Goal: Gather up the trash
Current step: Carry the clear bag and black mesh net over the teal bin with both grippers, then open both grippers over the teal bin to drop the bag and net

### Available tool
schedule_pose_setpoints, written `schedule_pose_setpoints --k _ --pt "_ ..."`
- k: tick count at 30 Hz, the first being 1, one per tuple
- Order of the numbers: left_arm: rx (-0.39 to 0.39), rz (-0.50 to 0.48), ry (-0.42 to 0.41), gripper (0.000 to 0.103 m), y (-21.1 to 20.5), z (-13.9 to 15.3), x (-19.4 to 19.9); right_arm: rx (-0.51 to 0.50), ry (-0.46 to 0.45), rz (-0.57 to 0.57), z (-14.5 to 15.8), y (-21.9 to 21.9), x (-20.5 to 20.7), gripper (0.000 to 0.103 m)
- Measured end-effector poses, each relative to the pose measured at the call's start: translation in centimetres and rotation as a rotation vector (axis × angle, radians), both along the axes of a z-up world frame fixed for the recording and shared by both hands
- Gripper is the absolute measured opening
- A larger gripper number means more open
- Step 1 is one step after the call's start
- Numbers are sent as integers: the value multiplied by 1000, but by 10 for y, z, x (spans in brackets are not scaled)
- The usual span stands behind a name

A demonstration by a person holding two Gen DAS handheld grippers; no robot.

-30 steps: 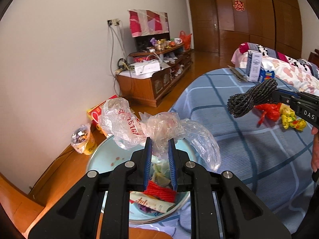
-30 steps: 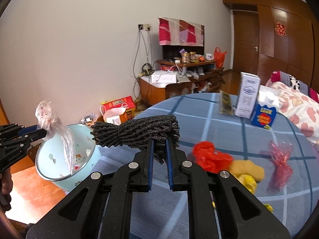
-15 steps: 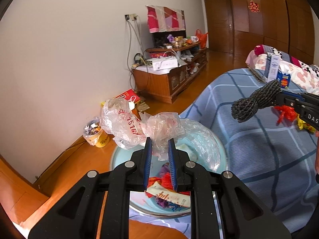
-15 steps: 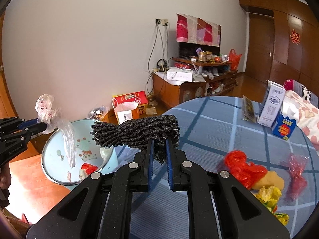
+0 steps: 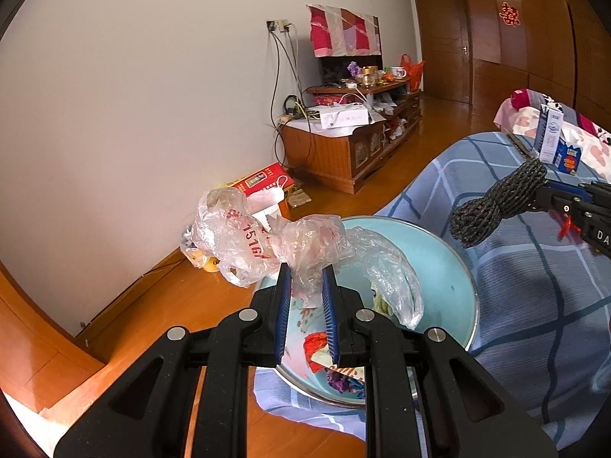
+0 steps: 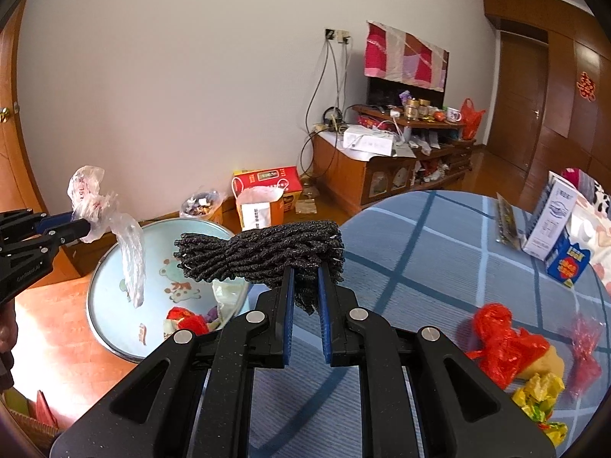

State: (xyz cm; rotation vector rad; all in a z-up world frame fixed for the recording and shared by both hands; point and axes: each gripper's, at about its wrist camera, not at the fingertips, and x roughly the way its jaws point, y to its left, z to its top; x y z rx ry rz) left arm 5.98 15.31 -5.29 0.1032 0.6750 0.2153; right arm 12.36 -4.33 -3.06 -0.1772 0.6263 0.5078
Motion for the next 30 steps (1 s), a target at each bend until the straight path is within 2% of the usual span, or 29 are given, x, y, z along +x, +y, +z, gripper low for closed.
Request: schedule_pose_setpoints --k 16,20,22,23,25,26,27,28,30 --pt "7 41 13 17 11 -7 2 -30 10 71 -8 33 1 13" --pt "-3 47 16 23 12 -8 4 -38 16 96 -11 45 0 15" --pt "-5 45 17 36 11 -9 3 -43 23 118 -14 53 -1 19" --pt "-5 44 12 46 11 -10 2 -44 24 121 -16 56 -1 25" --pt "-9 37 13 47 9 -10 2 -48 29 127 -18 60 -1 29" --pt "-10 36 14 52 8 -11 2 -51 34 127 -20 62 -2 31" --pt "-9 37 14 63 7 -12 2 -54 37 127 -22 62 -2 37" --pt "-8 41 13 66 7 -13 3 -56 40 125 -23 61 -2 39" --pt "-13 37 20 67 6 -16 3 -52 46 113 -25 57 -2 41"
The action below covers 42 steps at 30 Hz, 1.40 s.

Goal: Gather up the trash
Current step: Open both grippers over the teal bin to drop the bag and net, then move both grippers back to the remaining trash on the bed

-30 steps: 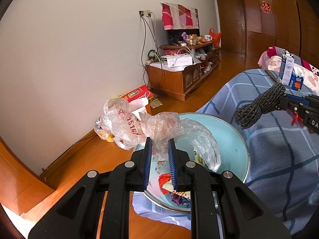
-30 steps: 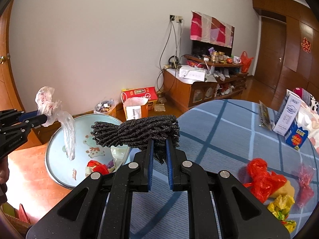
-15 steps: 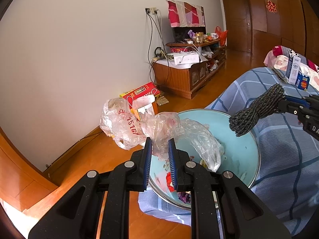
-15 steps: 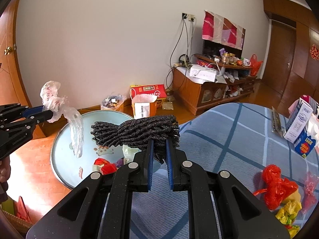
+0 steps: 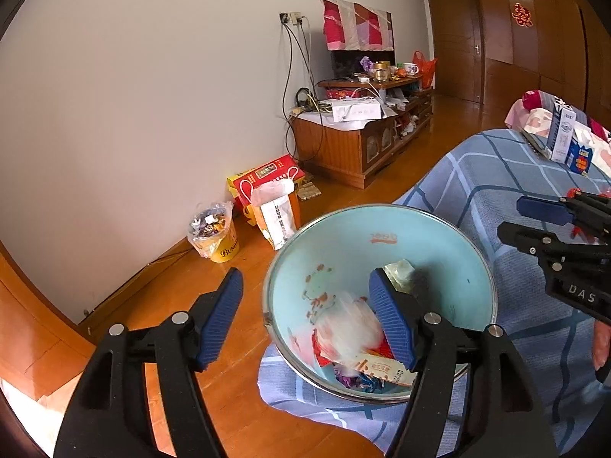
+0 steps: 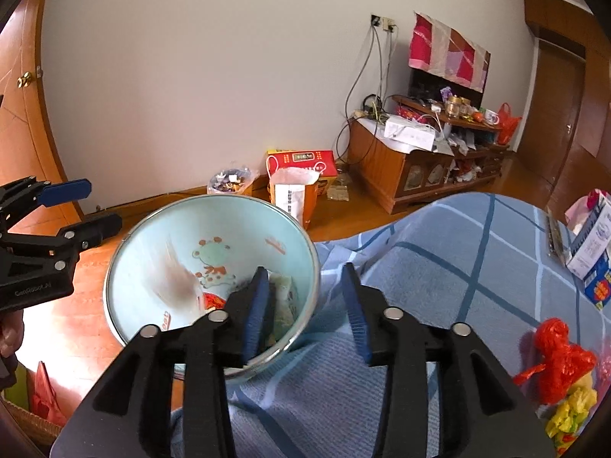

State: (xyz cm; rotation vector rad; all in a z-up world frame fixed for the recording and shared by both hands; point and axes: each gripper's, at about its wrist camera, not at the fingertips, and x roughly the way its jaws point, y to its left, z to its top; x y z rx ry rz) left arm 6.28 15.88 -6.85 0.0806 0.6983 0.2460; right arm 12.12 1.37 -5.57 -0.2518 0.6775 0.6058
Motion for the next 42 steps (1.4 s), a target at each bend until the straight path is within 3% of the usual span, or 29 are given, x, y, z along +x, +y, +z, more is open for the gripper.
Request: schedule_pose_setpoints --k 5,17,26,32,35,40,42 --pt "-6 12 13 80 -5 -9 3 0 -1 -64 3 -30 -2 42" --pt "-5 -67 57 86 -58 -30 28 30 -68 -436 27 -209 -11 49" --pt "-13 -122 17 89 -108 -17 58 21 -51 -670 20 -312 0 50" --pt "-2 -183 -5 92 -152 -10 76 0 29 -741 4 -348 23 50" --pt "60 -211 -25 92 -175 -9 84 -11 63 -750 -4 -355 34 49" --pt "77 -235 -23 92 -195 -10 98 5 149 -736 -16 -361 46 40" --pt "77 -243 -27 92 -202 -8 101 14 184 -725 -20 -362 49 31"
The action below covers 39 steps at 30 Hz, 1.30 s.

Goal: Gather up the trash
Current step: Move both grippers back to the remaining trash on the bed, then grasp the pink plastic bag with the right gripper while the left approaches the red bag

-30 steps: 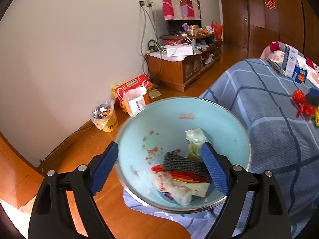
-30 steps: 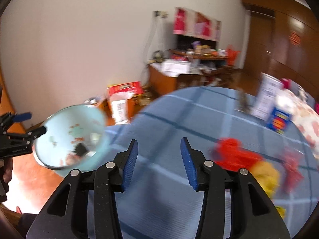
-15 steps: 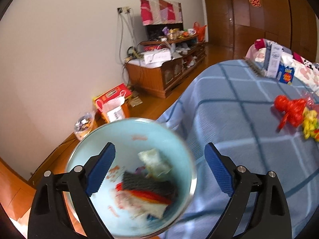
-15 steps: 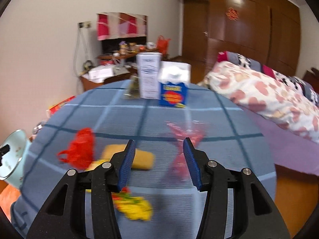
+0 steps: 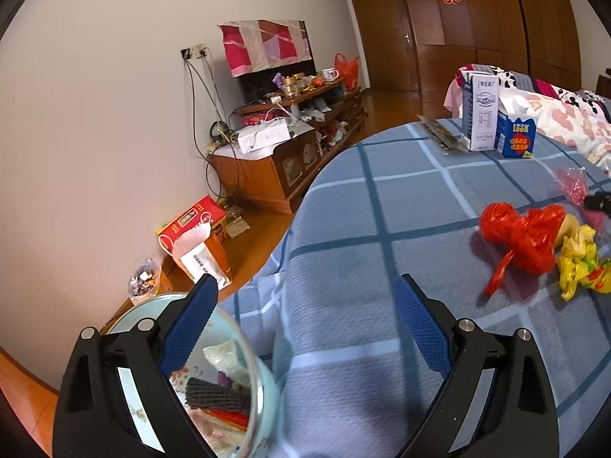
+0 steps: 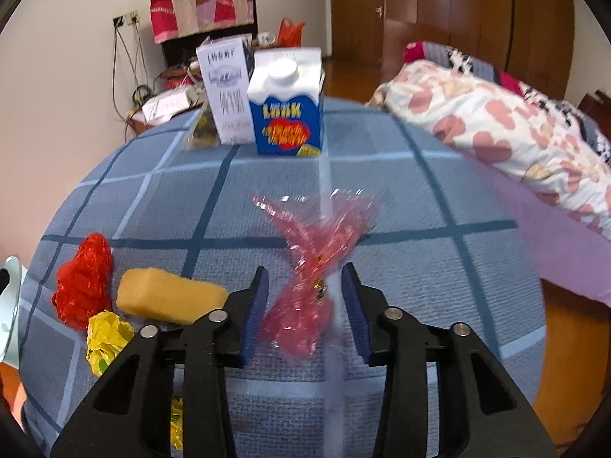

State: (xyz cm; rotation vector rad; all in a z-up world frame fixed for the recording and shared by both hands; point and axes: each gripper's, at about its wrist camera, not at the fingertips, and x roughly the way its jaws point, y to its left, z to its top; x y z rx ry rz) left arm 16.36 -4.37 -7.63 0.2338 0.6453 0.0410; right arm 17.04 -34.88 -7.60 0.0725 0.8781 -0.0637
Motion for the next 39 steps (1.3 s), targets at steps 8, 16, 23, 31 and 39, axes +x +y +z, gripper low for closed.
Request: schedule_pose_setpoints --k 8,16,23,31,39 --pt "-15 -40 -8 92 -24 7 2 24 -23 18 6 -7 -17 18" --pt "-34 -95 -23 92 -53 13 -2 7 -114 -6 30 -27 -64 18" --pt "-49 -179 -26 92 -92 17 -9 -5 -131 -55 34 -53 -94 18" --pt "-3 -233 23 92 -139 -1 0 10 -137 -70 28 -65 -109 18" --pt "-18 -281 134 39 -149 -19 13 30 -158 -55 27 -63 -118 18"
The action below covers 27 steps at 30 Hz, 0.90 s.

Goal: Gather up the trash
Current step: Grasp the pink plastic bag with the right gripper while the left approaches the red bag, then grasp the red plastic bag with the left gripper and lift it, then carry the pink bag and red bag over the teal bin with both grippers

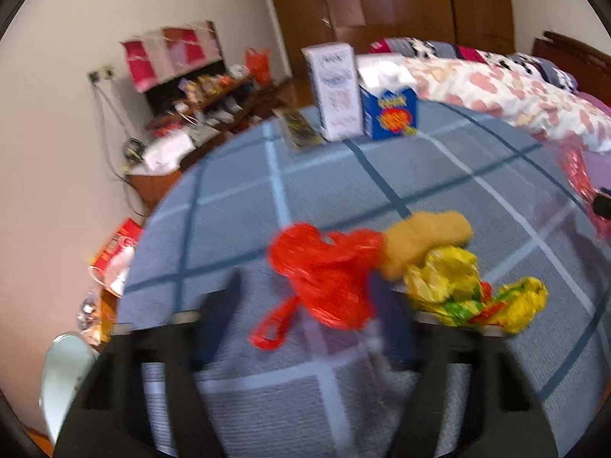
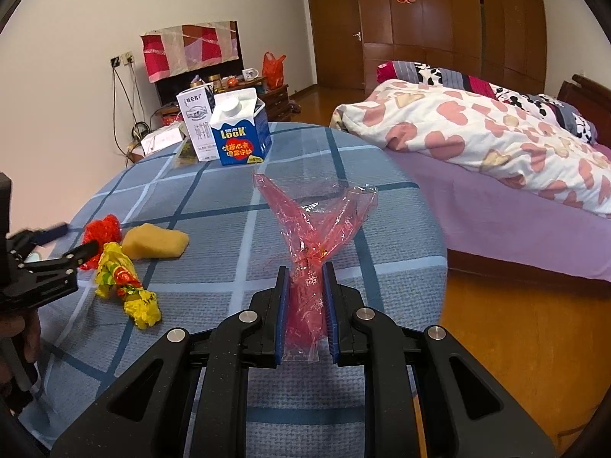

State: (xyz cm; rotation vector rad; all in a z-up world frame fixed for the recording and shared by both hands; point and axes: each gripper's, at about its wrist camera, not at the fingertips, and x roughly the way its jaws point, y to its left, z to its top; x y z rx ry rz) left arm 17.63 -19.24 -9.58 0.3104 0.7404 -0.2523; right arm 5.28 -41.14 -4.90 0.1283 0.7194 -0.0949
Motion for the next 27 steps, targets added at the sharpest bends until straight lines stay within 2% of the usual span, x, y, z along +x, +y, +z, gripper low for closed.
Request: schedule_pose_setpoints --k 2,5,18,27 --pt "-11 -28 36 13 -2 -4 1 2 -5 0 1 0 -1 18" --pt "-9 -41 32 6 -1 -5 -1 2 -8 1 2 1 -2 18" --pt "-73 -37 -63 4 44 42 -25 -7 -50 58 17 32 1 18" --pt "-80 -8 -95 4 81 53 -46 -9 -76 120 27 70 9 18"
